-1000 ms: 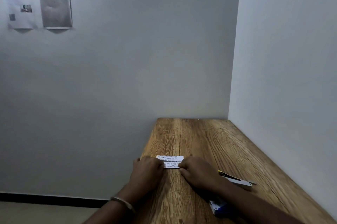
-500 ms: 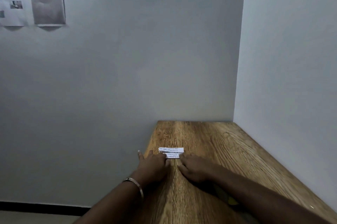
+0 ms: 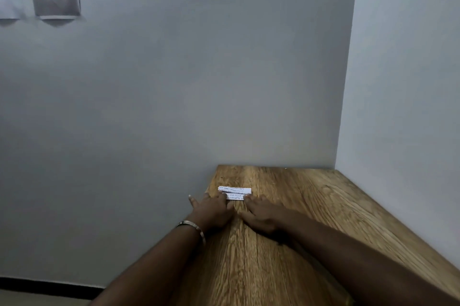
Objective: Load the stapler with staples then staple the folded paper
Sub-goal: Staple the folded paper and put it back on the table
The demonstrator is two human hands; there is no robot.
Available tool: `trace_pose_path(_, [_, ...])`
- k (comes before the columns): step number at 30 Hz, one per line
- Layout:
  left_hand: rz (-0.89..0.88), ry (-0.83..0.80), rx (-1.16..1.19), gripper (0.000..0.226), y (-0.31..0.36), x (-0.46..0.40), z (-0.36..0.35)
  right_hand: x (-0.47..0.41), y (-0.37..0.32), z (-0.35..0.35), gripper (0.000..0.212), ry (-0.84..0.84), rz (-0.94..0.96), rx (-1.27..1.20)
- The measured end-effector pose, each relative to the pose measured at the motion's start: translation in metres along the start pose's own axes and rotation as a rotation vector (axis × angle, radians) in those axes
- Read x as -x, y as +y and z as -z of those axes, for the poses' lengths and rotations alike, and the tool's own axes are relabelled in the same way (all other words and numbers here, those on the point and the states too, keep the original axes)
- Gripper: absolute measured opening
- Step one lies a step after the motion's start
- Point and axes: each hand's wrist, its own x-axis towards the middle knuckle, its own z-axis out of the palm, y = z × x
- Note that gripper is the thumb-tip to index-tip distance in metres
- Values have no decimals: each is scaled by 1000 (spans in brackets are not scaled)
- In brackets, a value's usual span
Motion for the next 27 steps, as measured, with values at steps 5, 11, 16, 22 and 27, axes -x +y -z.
trace_pose_path(5, [6, 8, 9, 53, -7, -26, -3, -25, 7, 1, 77, 1, 2, -10])
trace_pose_path(11, [27, -10, 6, 56, -9, -46, -5, -45, 12, 1, 81, 8, 13, -8])
trace_pose_path(16, [34, 4, 10, 55, -9, -51, -5, -49, 14, -1, 83, 26, 19, -15])
trace_pose_path(22, [26, 22, 9, 52, -9, -49, -6, -45, 16, 0, 82, 39, 29, -22])
trace_pose_path(27, [25, 33, 19, 49, -9, -49, -7, -47, 16, 0, 83, 54, 30, -22])
